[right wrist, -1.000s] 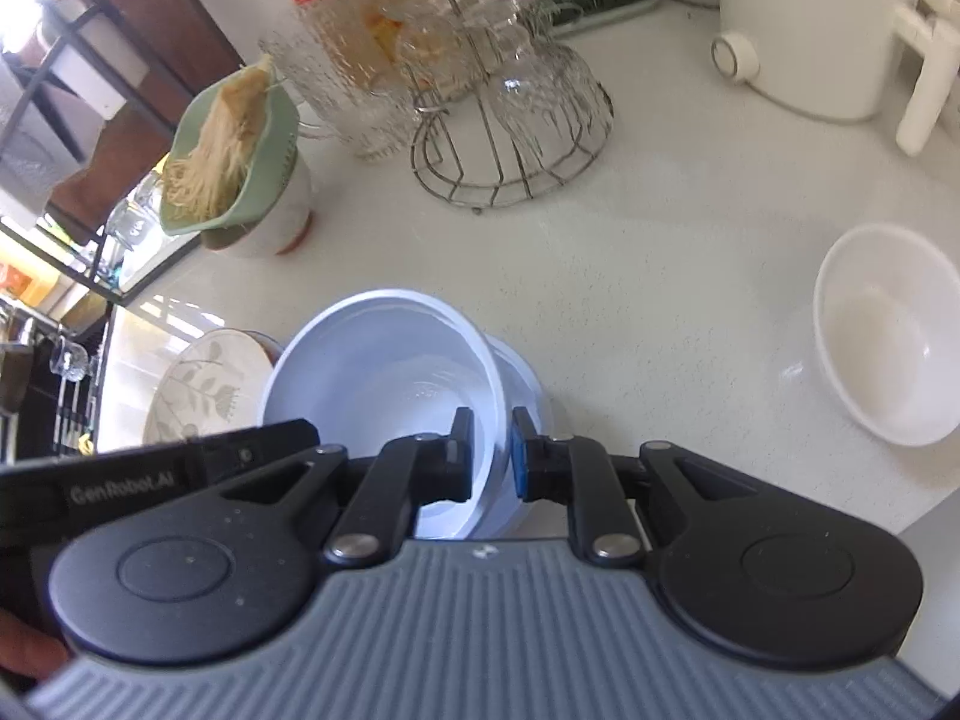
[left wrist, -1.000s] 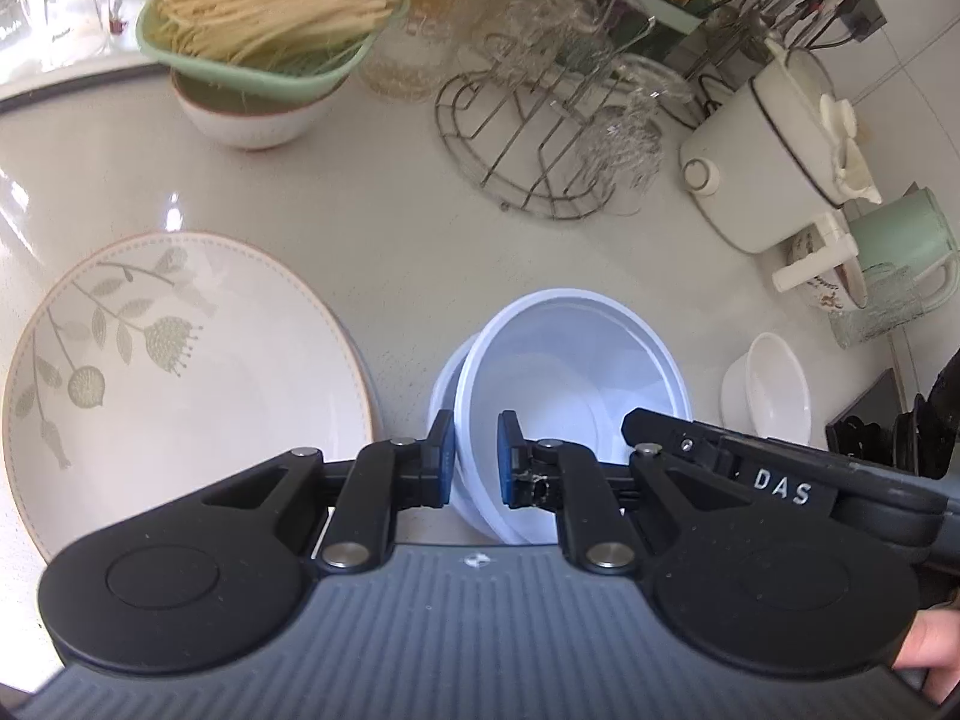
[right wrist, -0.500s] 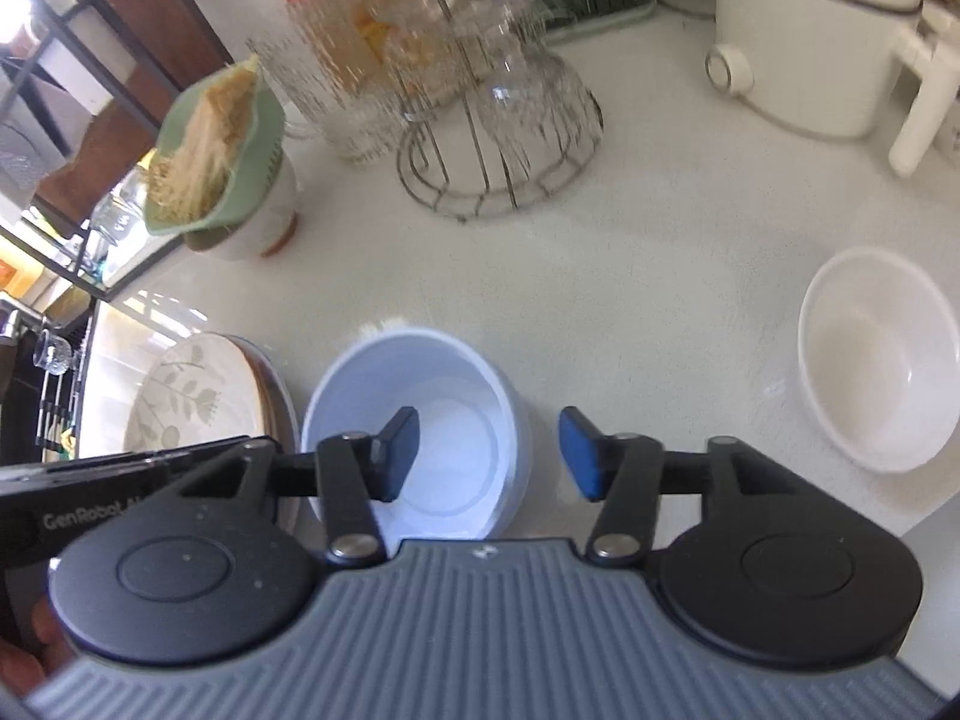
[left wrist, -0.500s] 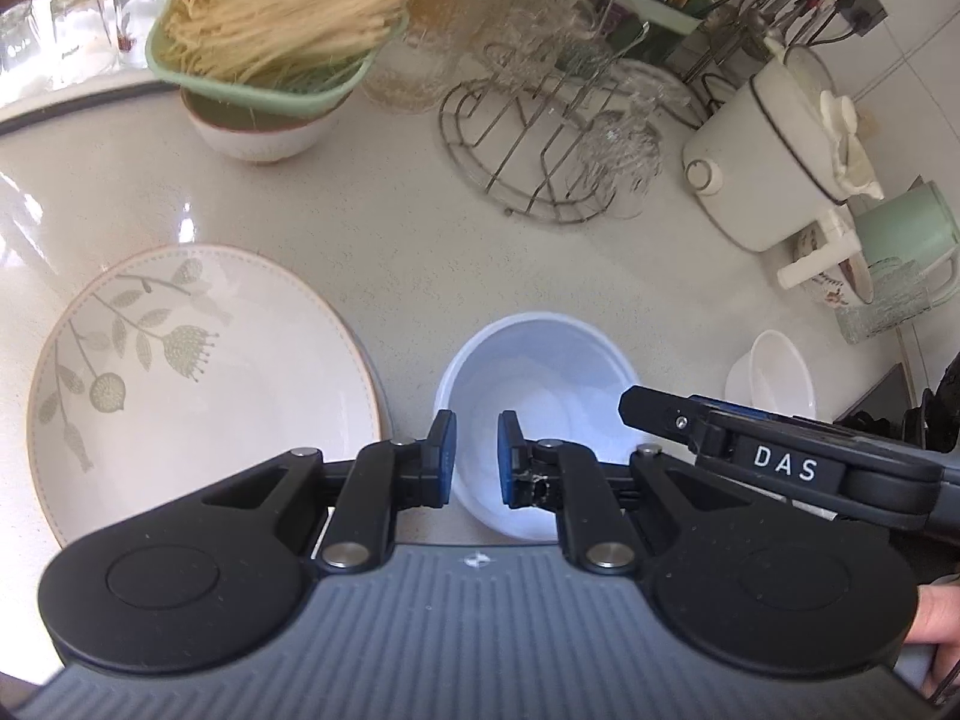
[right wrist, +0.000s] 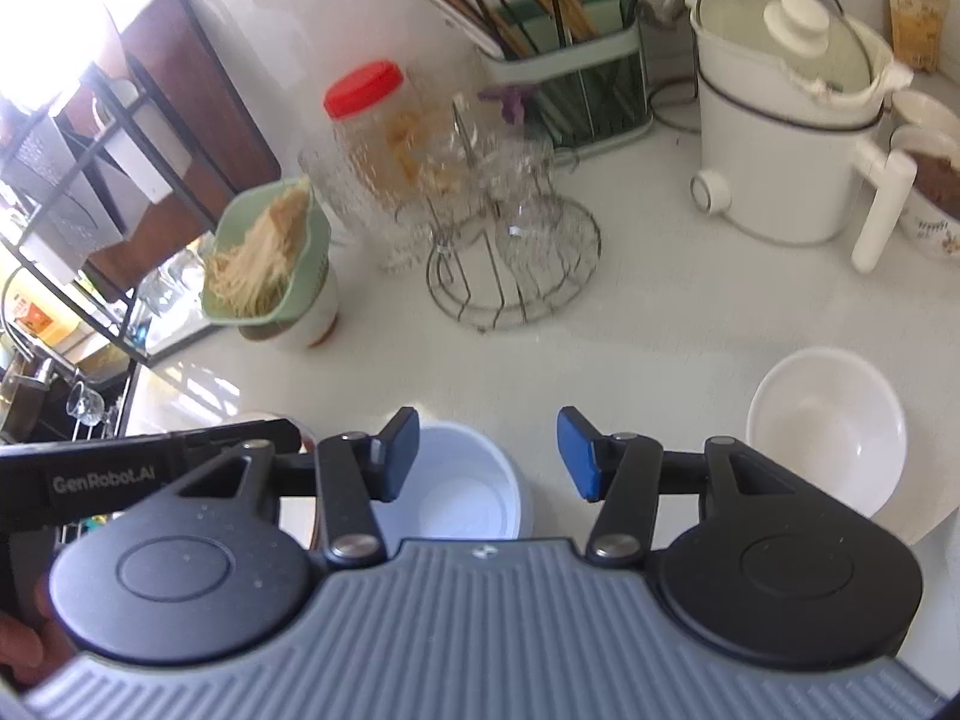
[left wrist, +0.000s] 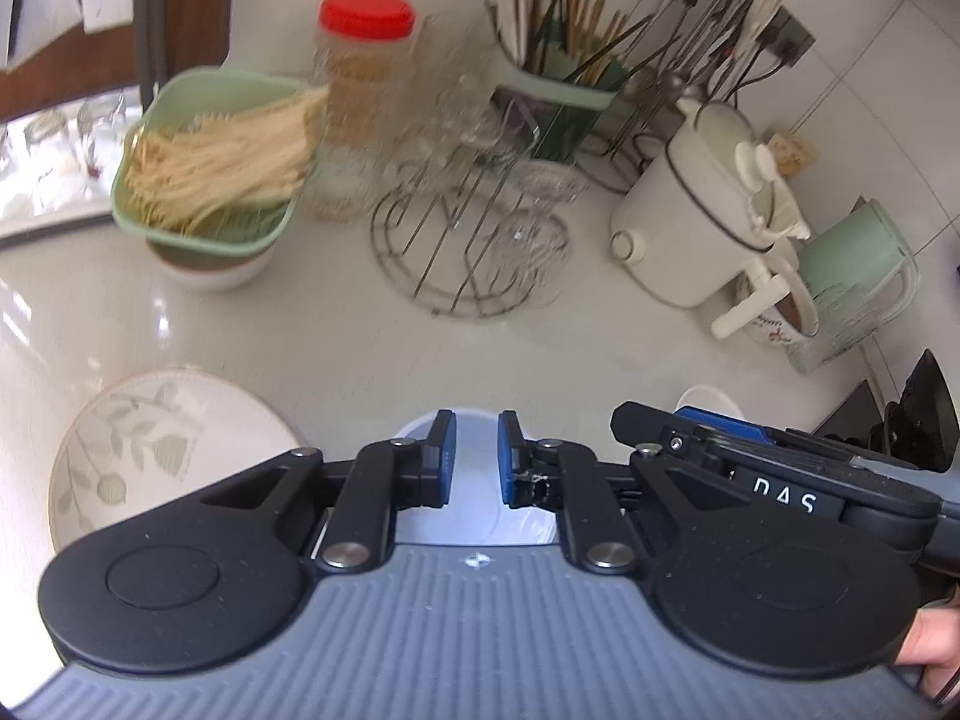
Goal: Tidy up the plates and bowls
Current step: 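Open both grippers and withdraw them from the nested bowls, then move both open grippers toward the white ceramic bowl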
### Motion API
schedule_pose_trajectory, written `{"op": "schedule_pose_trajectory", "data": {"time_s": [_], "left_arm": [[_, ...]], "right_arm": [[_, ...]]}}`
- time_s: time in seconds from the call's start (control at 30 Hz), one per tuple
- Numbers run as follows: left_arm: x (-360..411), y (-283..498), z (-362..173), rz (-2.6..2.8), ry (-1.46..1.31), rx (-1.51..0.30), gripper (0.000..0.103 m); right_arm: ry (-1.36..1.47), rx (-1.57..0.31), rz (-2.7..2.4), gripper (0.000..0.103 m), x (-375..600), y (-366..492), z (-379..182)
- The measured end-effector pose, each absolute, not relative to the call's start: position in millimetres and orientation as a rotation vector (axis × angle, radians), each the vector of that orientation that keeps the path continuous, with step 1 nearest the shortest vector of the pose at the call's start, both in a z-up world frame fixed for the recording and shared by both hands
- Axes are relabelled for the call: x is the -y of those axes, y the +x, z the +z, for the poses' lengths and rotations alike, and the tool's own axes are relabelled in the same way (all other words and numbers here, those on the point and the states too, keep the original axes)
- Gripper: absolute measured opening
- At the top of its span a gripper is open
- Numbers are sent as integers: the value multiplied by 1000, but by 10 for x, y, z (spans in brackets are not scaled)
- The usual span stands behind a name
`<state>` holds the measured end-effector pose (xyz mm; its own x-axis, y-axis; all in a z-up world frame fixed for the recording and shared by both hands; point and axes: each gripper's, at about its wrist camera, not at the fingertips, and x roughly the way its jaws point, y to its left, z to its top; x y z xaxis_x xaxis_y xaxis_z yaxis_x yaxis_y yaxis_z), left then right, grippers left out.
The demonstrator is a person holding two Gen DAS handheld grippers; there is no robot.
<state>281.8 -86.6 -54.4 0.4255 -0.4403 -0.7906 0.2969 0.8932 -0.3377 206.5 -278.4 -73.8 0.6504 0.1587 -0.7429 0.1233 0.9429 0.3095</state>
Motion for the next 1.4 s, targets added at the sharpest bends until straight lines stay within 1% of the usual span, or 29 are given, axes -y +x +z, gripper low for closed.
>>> {"op": "schedule_pose_trajectory", "data": {"time_s": [0.3, 0.7, 1.0, 1.4], "left_arm": [[1019, 2865, -380, -503, -136, -973, 15], [1187, 2933, -360, -513, -145, -948, 15], [1322, 2946, -393, -540, -150, -972, 15], [1737, 2978, -435, -617, -105, -1002, 15]], "right_arm": [[341, -766, -14, 54, 2941, 2040, -533], [329, -727, -34, 54, 3139, 2132, -461], [313, -725, -57, 54, 3224, 2104, -437], [343, -703, -154, 54, 3543, 1926, -428]]}}
